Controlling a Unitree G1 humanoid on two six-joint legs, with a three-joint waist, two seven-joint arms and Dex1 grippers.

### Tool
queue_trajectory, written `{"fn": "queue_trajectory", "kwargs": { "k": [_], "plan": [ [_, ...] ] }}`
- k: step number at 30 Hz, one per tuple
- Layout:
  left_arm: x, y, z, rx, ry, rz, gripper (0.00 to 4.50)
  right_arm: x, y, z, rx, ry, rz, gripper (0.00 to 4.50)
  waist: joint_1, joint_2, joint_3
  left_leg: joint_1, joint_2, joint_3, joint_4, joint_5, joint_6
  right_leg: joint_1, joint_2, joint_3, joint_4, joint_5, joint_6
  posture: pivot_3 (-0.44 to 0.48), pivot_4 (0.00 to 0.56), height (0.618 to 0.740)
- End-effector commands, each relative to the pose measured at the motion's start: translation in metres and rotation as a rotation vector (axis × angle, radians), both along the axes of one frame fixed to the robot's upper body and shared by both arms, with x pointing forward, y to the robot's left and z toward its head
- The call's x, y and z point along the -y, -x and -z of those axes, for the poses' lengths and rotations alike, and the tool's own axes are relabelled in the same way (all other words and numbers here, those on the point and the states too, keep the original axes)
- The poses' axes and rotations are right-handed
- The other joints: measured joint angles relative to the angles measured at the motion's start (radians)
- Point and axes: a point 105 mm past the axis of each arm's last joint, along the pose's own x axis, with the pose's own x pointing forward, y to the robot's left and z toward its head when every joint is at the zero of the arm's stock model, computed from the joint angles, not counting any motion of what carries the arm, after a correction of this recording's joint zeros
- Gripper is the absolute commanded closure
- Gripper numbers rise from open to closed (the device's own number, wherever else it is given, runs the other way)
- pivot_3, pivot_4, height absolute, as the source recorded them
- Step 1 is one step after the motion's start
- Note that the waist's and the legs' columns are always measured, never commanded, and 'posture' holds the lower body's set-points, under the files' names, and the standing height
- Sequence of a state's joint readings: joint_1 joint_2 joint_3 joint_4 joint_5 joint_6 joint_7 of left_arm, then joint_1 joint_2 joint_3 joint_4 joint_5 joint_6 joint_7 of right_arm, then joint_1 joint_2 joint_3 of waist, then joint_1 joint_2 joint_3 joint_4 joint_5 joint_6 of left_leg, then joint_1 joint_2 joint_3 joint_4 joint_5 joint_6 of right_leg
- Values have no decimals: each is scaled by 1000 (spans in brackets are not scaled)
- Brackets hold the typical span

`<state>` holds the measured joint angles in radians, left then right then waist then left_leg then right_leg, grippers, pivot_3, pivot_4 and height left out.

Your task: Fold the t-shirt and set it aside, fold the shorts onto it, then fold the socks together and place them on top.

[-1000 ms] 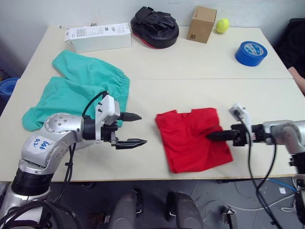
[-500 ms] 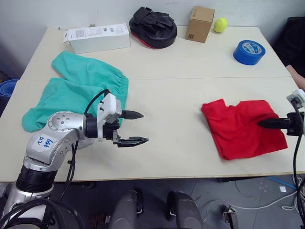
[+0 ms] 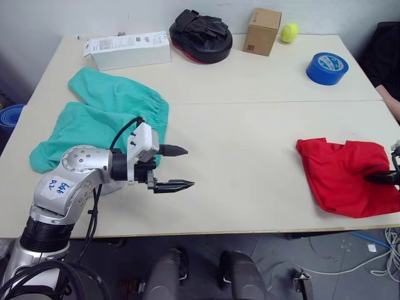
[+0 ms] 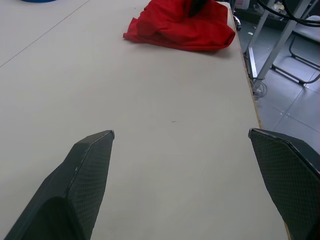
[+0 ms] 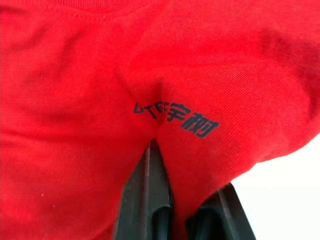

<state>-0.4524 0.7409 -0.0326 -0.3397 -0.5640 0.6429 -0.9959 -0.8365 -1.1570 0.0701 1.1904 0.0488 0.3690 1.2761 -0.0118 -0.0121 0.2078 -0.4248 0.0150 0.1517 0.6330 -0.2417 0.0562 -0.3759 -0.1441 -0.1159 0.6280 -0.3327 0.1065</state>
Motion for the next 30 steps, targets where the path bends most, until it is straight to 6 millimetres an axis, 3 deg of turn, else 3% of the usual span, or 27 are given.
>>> {"fn": "queue_trajectory", "kwargs": {
  "k": [1,5,9,12,15,18,19,24,26,30],
  "plan": [
    [1,4,-6,39,3,8,0,3,-1,-15,56,-10,6,2959,-4,0,0,0,0,0,0,0,0,0,0,0,0,0,0,0,150,740],
    [2,4,-6,40,5,7,0,2,-4,-29,120,-53,19,1560,-9,1,0,0,0,0,0,0,0,0,0,0,0,0,0,0,150,740],
    [1,3,-5,43,8,1,0,-2,-10,-58,240,-101,-4,178,-15,1,0,0,0,0,0,0,0,0,0,0,1,0,0,0,150,740],
    [0,2,-5,44,8,-5,0,-13,-21,-89,371,-165,-33,37,-18,3,0,0,0,0,0,0,0,0,0,0,1,0,0,0,150,740],
    [0,2,-5,47,9,-10,0,-38,-33,-119,477,-243,-133,37,-20,5,0,1,0,0,0,0,0,0,0,0,1,0,0,0,150,740],
    [-2,1,-6,51,7,-19,0,-91,-42,-144,545,-366,-372,37,-20,5,0,1,1,-1,0,0,0,0,1,0,2,0,0,0,150,740],
    [-2,1,-7,53,6,-24,0,-117,-42,-150,557,-406,-476,37,-21,5,0,1,1,-1,0,0,-1,0,1,0,2,0,0,0,150,740],
    [-8,1,-8,58,0,-57,0,-201,-21,-156,581,-521,-781,37,-8,5,0,1,1,-4,0,0,-1,-1,0,-2,9,0,0,0,150,740],
    [-13,4,-6,57,-3,-93,0,-236,-8,-143,586,-500,-915,37,4,5,0,1,1,-5,0,0,-1,-1,0,-3,9,0,0,0,150,740],
    [-22,10,-2,50,0,-164,0,-275,10,-109,619,-381,-1079,37,15,3,-1,0,-1,-5,1,-1,0,1,-2,-4,9,0,0,0,150,740]
  ]
}}
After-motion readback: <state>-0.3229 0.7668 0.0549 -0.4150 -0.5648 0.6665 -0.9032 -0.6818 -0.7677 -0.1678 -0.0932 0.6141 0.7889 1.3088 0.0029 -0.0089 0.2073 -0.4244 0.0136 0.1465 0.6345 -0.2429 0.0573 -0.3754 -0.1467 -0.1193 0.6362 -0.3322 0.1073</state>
